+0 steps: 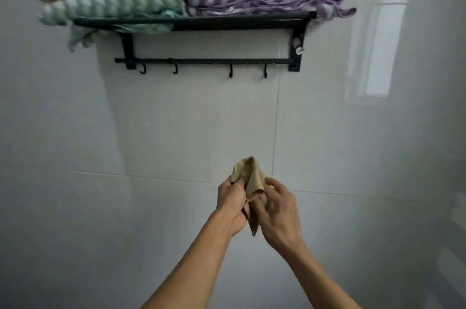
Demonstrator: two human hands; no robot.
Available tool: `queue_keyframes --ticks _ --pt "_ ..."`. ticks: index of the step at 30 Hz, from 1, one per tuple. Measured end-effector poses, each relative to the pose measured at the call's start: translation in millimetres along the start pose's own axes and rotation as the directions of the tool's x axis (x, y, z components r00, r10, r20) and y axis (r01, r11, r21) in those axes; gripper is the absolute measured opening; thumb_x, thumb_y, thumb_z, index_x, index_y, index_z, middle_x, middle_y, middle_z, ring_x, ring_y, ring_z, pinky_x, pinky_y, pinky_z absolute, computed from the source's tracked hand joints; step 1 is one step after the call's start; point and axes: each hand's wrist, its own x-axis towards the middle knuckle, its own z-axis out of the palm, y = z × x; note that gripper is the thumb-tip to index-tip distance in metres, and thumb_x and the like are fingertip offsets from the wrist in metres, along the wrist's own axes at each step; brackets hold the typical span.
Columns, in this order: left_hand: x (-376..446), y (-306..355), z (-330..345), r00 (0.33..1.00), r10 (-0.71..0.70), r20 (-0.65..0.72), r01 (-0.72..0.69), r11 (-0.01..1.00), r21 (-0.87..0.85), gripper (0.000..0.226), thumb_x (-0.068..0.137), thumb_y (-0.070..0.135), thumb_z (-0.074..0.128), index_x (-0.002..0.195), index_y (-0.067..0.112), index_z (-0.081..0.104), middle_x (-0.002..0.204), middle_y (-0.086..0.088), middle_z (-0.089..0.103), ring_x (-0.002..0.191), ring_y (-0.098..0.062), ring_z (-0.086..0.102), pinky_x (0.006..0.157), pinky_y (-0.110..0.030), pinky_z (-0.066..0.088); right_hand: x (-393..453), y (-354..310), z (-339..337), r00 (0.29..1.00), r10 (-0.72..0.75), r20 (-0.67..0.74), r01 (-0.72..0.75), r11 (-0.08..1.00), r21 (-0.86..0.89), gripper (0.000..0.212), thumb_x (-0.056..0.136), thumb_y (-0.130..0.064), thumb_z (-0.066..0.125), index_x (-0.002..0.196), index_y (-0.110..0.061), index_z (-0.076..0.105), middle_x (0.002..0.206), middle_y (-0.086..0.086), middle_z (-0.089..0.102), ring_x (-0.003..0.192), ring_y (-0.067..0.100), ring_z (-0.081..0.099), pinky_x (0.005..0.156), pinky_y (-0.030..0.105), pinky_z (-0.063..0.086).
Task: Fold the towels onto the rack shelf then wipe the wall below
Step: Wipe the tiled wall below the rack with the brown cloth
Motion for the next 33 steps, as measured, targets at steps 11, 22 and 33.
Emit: queue_keyframes --ticks 11,22,33 --pt "66 98 -70 0.895 -0.097 0.436 0.126 0.991 -0.038 0.047 0.106 0.032 0.034 0.127 0.006 0.067 0.125 -0.013 0.07 0.116 -0.029 0.067 0.101 -0.04 0.052 84 -53 112 0.99 -0.131 -0.046 0.13 0.991 -0.033 0.055 0.098 -0.067 0.014 0.152 -0.059 0.008 0.166 -0.024 -0.01 0.141 -0.021 -0.012 0.105 0.003 0.001" --pt "145 161 -85 0.87 0.184 0.457 -0.29 0.941 0.173 0.058 0.104 0.05 0.027 0.11 0.015 0.073 0.111 -0.002 0.075 0.108 -0.015 0.066 0.098 -0.042 0.051 170 -86 153 0.89 -0.034 -0.454 0.055 0.998 0.033 0.035 0.104 -0.05 0.035 0.128 -0.039 0.057 0.111 -0.006 0.069 0.099 0.022 0.064 0.082 0.039 0.055" --pt "259 199 -100 0.607 0.651 0.456 -0.535 -0.09 0.84 0.063 0.106 0.044 0.019 0.16 0.019 -0.004 0.167 0.0 -0.016 0.154 -0.015 -0.014 0.126 -0.037 -0.002 222 -103 115 0.722 0.107 -0.683 0.064 0.973 0.221 0.031 0.104 -0.044 0.044 0.116 -0.022 0.064 0.079 -0.001 0.066 0.075 0.018 0.067 0.058 0.033 0.058"
